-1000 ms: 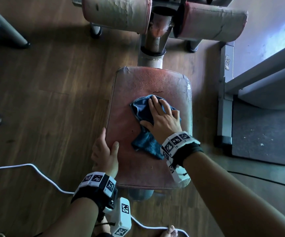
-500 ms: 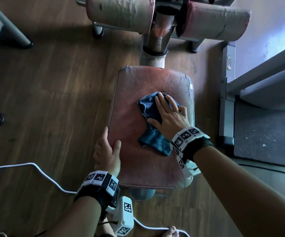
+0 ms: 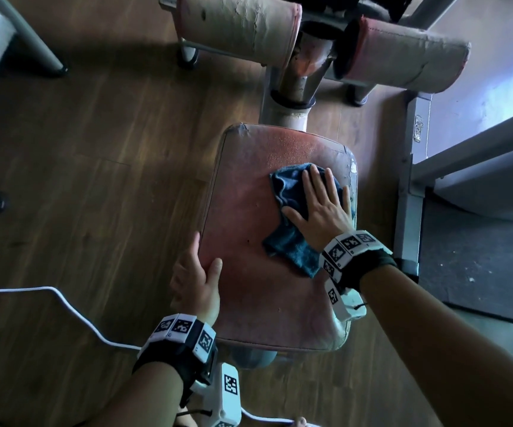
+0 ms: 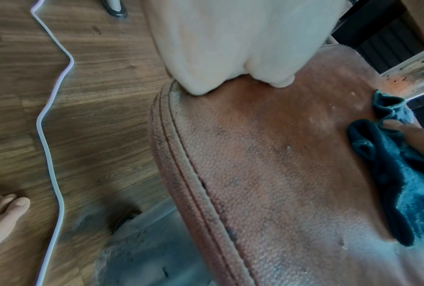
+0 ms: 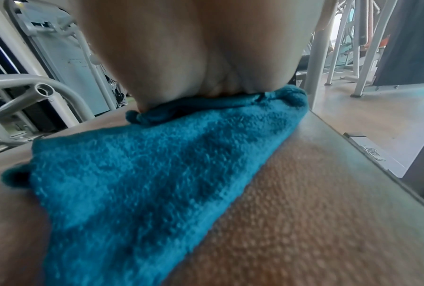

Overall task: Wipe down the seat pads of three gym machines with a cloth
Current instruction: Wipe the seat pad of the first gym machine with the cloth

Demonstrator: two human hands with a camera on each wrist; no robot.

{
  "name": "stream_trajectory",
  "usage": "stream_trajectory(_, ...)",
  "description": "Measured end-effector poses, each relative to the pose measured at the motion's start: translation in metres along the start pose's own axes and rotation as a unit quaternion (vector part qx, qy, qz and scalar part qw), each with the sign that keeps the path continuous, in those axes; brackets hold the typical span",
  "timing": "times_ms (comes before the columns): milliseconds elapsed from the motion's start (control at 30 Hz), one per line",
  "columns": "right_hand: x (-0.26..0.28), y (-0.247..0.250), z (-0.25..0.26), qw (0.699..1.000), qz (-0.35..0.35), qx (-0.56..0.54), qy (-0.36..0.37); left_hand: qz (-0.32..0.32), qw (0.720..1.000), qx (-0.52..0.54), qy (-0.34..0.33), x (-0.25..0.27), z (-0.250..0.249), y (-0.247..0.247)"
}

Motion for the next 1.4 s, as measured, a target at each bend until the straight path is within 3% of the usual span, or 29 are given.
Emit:
stream_trajectory(267,0.042,-0.01,-0.01,0.998,0.041,0.039,0.04,0.012,0.999,0.025,0.037,0.001,0.007,-0.006)
stream_trajectory(500,-0.03,0.016,-0.027,0.99,-0.004,-0.031,-0.14,-0.001,1.0,0.021,0.006,0.0,0.003,0.0)
stream_trajectory(600,-0.067,0.03,-0.022,0.986,-0.009,-0.034,-0.165,-0.009,1.0,-0.01,-0.021,-0.005,0.003,0.001)
stream_trajectory(767,-0.085,0.036,0.001,0.995,-0.023,0.005,-0.101,-0.019,1.0,-0.001,-0.02,-0.004,0.003,0.002)
stream_trajectory(900,-0.086,0.035,0.036,0.999,-0.024,0.03,0.019,-0.021,0.999,-0.004,-0.028,-0.005,0.002,0.003)
stream_trajectory(1033,-0.084,0.029,0.083,0.983,-0.03,0.086,0.16,-0.019,1.0,0.007,-0.018,-0.004,0.002,0.002)
stream_trajectory(1133,-0.084,0.034,0.075,0.975,-0.044,0.085,0.199,-0.022,0.999,-0.004,-0.023,-0.007,0.008,0.0)
stream_trajectory(1300,-0.088,0.053,-0.011,0.996,-0.049,0.036,0.063,-0.031,0.999,-0.018,-0.035,-0.008,0.007,-0.002)
stream_trajectory(1400,-0.091,0.059,-0.055,0.999,-0.014,-0.018,-0.025,-0.03,0.999,-0.01,-0.025,-0.006,0.004,-0.001)
Point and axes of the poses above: each hand's wrist, its own x-axis away from the middle knuckle, its own y-axis out of the back of the hand, z = x × y, the point moved 8 cm from there along -x, towards the middle knuckle, and after that the axes turned 4 degrees about -x, right-handed, at the moved point
